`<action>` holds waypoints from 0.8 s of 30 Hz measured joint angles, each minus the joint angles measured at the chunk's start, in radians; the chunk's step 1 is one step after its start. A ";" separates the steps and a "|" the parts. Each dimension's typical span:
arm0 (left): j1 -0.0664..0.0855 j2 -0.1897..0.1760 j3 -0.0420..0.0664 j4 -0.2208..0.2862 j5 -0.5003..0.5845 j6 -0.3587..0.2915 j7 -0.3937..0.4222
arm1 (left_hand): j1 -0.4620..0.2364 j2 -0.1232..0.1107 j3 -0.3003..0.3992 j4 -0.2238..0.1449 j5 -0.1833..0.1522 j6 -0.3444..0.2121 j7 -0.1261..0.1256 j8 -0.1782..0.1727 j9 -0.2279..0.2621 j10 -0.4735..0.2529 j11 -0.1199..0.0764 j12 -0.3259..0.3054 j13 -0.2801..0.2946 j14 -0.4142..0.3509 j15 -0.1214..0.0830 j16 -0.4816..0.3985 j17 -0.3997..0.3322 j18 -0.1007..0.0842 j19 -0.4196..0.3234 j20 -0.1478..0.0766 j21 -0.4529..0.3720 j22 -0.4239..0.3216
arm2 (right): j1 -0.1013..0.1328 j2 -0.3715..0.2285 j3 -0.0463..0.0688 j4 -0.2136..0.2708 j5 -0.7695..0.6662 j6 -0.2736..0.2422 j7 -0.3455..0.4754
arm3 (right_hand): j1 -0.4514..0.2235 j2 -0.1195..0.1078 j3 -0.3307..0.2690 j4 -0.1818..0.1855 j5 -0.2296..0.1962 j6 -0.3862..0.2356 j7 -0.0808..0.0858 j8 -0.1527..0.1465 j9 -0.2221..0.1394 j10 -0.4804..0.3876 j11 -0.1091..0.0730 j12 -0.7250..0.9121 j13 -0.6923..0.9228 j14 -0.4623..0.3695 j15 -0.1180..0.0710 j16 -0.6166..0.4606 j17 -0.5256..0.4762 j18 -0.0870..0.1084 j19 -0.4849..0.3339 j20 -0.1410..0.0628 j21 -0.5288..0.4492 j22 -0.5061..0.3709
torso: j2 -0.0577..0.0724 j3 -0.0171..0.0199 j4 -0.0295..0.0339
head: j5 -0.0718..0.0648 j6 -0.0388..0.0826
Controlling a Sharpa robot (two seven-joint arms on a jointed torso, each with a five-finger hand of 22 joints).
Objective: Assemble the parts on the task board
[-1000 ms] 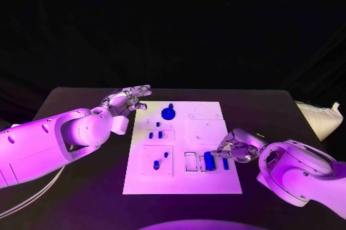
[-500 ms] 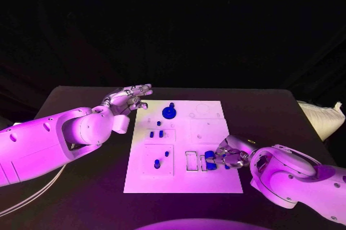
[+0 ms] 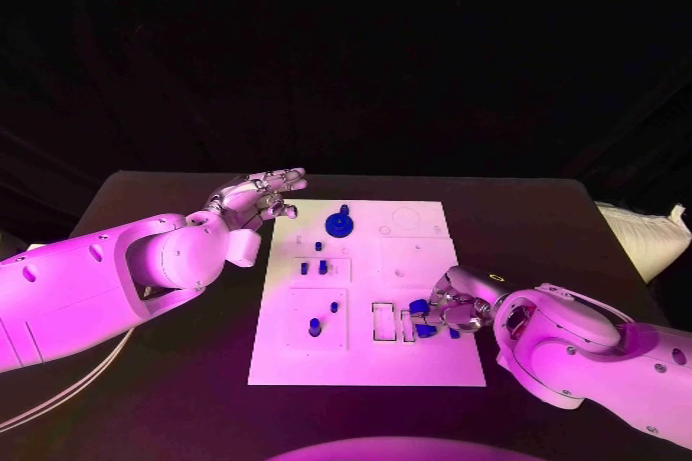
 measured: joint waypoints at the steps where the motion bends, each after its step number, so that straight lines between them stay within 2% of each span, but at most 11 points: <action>1: 0.000 0.000 0.000 0.000 0.000 0.000 0.000 | 0.000 0.000 0.000 0.000 0.000 0.000 0.000 0.000 0.000 0.000 0.000 0.000 0.000 0.000 0.000 0.000 0.000 0.000 0.000 0.000 0.000 0.000 | 0.000 0.001 0.001 -0.001 -0.007 0.002 0.000 | 0.011 -0.002 0.000 -0.008 0.000 -0.002 -0.001 0.000 0.000 0.001 0.001 0.000 0.001 0.000 0.000 0.000 0.000 0.000 0.000 0.000 0.000 0.000 | 0.000 0.0000 0.0005 | 0.000 0.000; 6: 0.000 0.000 0.000 0.000 0.000 0.001 -0.002 | 0.000 0.000 0.000 0.000 0.000 0.000 0.000 0.000 0.000 -0.002 0.002 0.001 -0.001 0.000 0.000 0.000 -0.003 0.000 0.000 0.000 0.000 0.000 | -0.002 0.007 0.002 -0.004 -0.043 0.007 -0.001 | 0.058 -0.013 0.003 -0.041 0.000 -0.009 0.002 0.008 0.005 0.000 0.001 0.000 0.022 0.000 0.000 0.004 0.000 0.000 0.000 0.000 0.006 0.000 | -0.001 -0.0006 0.0006 | 0.000 -0.001; 8: 0.000 0.000 0.000 0.000 0.000 0.002 -0.002 | 0.000 0.000 0.000 0.000 0.000 0.000 0.000 0.000 0.000 -0.004 0.004 0.004 -0.001 -0.001 0.001 0.000 -0.003 0.000 0.000 0.000 0.000 0.000 | -0.003 0.008 0.002 -0.004 -0.053 0.007 -0.001 | 0.083 -0.014 0.004 -0.057 0.030 -0.012 0.005 0.008 0.006 -0.001 0.002 0.000 0.037 0.000 0.001 0.010 0.000 0.000 0.000 0.000 0.006 0.000 | -0.001 -0.0010 0.0002 | 0.001 -0.001; 11: -0.001 0.000 0.000 0.000 -0.001 0.003 -0.003 | 0.000 0.000 0.000 0.000 0.000 -0.003 -0.003 0.000 0.000 -0.007 0.000 0.004 -0.001 -0.004 0.004 0.000 -0.005 0.000 0.000 0.000 -0.004 -0.001 | -0.004 0.009 0.002 -0.003 -0.065 0.001 -0.001 | 0.108 -0.016 0.018 -0.079 0.068 -0.012 -0.002 0.015 0.012 -0.003 0.005 0.001 0.037 0.002 0.003 0.010 0.000 0.000 0.000 0.000 0.012 0.000 | -0.001 -0.0010 -0.0005 | 0.001 -0.001; 17: -0.001 0.000 0.000 0.000 -0.003 0.004 -0.005 | 0.000 0.000 0.000 0.000 0.000 -0.003 -0.003 0.000 0.000 -0.007 0.000 0.004 -0.001 -0.004 0.004 0.000 -0.007 0.000 0.000 0.000 -0.004 -0.001 | -0.008 0.006 -0.002 0.000 -0.061 -0.036 0.000 | 0.122 -0.030 0.037 -0.068 0.184 -0.001 -0.002 0.023 0.017 -0.003 0.005 0.001 0.033 0.001 0.002 0.014 0.000 0.000 0.000 0.000 0.016 0.000 | -0.001 -0.0007 -0.0012 | 0.001 0.002; 24: -0.002 0.000 0.000 0.000 -0.005 0.006 -0.007 | 0.000 0.000 -0.003 -0.003 0.000 -0.003 -0.003 0.000 0.000 -0.007 0.000 0.004 -0.001 -0.004 0.004 0.000 -0.009 0.000 0.000 0.000 -0.004 -0.001 | -0.014 -0.009 -0.005 0.018 0.016 -0.104 -0.004 | 0.125 -0.033 0.064 -0.066 0.241 -0.001 -0.002 0.028 0.018 -0.003 0.005 0.001 -0.010 0.002 -0.005 0.018 0.000 0.000 0.000 0.000 0.020 0.000 | -0.001 -0.0002 -0.0006 | -0.001 0.003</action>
